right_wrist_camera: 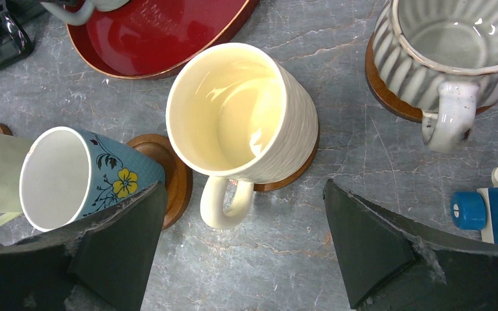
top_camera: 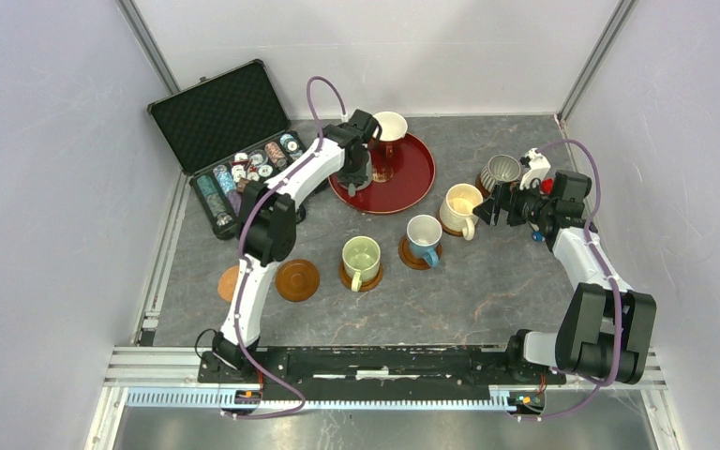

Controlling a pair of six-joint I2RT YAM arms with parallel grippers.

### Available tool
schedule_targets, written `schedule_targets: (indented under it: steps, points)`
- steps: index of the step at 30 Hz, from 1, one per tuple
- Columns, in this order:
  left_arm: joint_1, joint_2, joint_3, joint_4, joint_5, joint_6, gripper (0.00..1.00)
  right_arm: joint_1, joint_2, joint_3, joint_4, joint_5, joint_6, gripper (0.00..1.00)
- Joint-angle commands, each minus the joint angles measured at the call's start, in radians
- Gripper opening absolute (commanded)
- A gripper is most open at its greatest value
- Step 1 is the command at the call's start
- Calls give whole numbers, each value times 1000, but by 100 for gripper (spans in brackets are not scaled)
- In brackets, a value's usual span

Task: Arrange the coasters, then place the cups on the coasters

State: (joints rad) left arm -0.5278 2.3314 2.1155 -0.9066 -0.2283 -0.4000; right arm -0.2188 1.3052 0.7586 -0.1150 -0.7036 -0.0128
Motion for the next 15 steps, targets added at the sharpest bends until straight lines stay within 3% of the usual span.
schedule_targets:
  steps: [1,7,15]
  points:
    - [2,-244,-83,101,-13,130,2,-6,-9,15,11,-16,-3,98]
    - [3,-550,-323,169,-57,178,2,-5,-10,15,14,-17,-2,98]
    - [6,-893,-630,95,-68,117,2,-6,-15,10,23,-22,2,98]
